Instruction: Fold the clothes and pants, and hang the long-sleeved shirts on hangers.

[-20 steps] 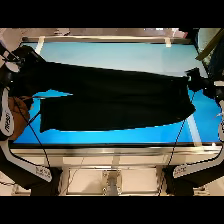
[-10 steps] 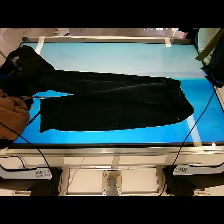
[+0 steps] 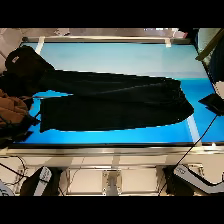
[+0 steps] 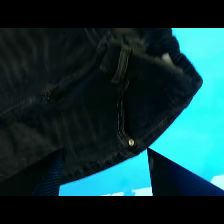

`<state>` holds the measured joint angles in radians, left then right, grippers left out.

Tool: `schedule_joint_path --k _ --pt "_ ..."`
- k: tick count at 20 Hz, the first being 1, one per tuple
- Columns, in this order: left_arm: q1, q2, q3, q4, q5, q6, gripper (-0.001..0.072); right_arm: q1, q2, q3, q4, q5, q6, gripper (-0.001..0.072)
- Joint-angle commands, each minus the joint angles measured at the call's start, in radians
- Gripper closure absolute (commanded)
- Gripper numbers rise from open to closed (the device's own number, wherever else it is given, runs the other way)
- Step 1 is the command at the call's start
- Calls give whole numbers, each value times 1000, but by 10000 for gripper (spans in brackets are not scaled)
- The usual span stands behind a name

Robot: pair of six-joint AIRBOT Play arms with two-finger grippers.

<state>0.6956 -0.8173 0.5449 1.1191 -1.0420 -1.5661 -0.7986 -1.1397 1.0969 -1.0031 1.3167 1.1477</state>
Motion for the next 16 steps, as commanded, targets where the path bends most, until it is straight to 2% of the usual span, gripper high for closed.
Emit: schedule_joint_path --k 1,4,7,11,13,15,16 --pt "69 48 -145 -118 69 4 10 -4 26 -43 56 55 -16 159" --pt "71 -3 -145 -222 85 93 10 -4 26 -43 163 53 -16 160" --pt "71 -86 -145 -261 97 101 10 -4 26 -43 245 64 -16 160" --pt "71 -150 -145 -298 133 139 14 -4 28 -43 267 82 -16 161" --pt "71 -181 -145 -384 204 190 184 -4 28 -43 267 81 -16 161" --pt "70 -221 -144 -515 248 320 253 -4 28 -43 267 79 -16 161" --pt "69 -242 -143 -571 256 366 356 -4 28 -43 267 78 -16 161"
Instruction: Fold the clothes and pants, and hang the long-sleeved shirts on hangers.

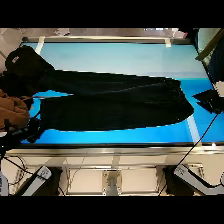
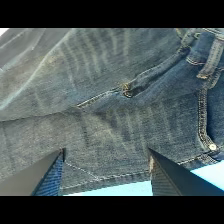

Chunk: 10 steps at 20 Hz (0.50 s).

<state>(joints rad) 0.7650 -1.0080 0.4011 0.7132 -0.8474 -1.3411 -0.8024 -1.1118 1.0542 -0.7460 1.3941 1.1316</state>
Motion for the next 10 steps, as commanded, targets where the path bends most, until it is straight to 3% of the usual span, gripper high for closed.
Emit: schedule_joint_path --k 1,2,4,8,10 --pt "0 -66 0 -199 67 182 544 0 0 0 10 0 0 161" --pt "0 -76 2 -211 70 227 693 0 0 0 10 0 0 161" --pt "3 -77 11 -209 68 250 696 -1 2 0 4 3 0 161" --pt "10 -51 69 -183 66 249 697 -1 11 -16 -199 18 21 160" --pt "10 -26 106 -163 67 250 697 -1 11 -108 -211 -13 30 159"
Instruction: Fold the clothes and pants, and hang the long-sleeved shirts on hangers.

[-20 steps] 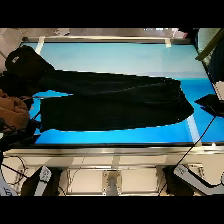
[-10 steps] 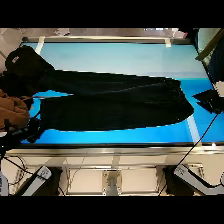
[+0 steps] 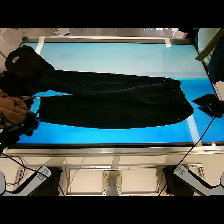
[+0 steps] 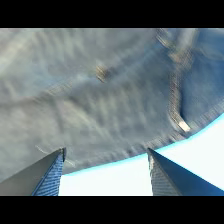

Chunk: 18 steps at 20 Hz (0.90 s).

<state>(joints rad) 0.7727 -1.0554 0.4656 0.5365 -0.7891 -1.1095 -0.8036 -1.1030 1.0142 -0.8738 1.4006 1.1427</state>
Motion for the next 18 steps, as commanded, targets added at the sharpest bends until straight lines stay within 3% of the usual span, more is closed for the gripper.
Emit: schedule_joint_path --k 1,5,11,16,17,18 --pt "2 30 59 13 10 18 697 6 2 -131 -82 -77 14 160" --pt "2 46 118 13 8 18 697 5 -42 -274 -77 -362 45 159" --pt "2 45 131 13 12 18 697 16 -245 -266 10 -404 -10 160" --pt "2 45 131 13 12 18 697 94 -296 -266 96 -504 -73 165" --pt "2 45 131 13 12 18 697 107 -296 -266 105 -515 -73 230" --pt "2 45 131 13 12 18 698 116 -296 -265 115 -523 -73 410"
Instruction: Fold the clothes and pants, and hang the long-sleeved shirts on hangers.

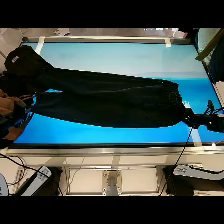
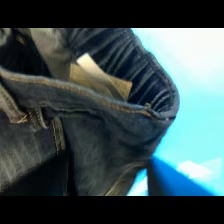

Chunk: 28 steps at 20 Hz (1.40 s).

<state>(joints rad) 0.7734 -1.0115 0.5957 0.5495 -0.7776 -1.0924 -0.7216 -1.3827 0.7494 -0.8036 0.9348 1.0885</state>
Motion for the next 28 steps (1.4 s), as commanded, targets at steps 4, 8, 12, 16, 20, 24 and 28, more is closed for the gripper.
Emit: schedule_joint_path --k 4,8,12,16,20,24,28 --pt "4 13 39 116 -18 -16 698 -2 39 24 -2 85 -18 651" --pt "70 107 163 436 -204 -140 698 -191 246 94 -258 429 -17 651" --pt "152 248 186 621 -405 -142 698 -407 476 91 -388 563 -29 653" --pt "142 311 216 691 -332 -168 699 -437 537 126 -401 544 66 653" --pt "-60 135 399 579 -167 -205 701 -394 518 130 -296 467 95 654" --pt "-362 -220 719 756 -44 -409 701 -232 448 130 -269 316 180 653" --pt "-561 -571 1082 1130 -37 -670 701 -56 329 130 -267 95 273 653"
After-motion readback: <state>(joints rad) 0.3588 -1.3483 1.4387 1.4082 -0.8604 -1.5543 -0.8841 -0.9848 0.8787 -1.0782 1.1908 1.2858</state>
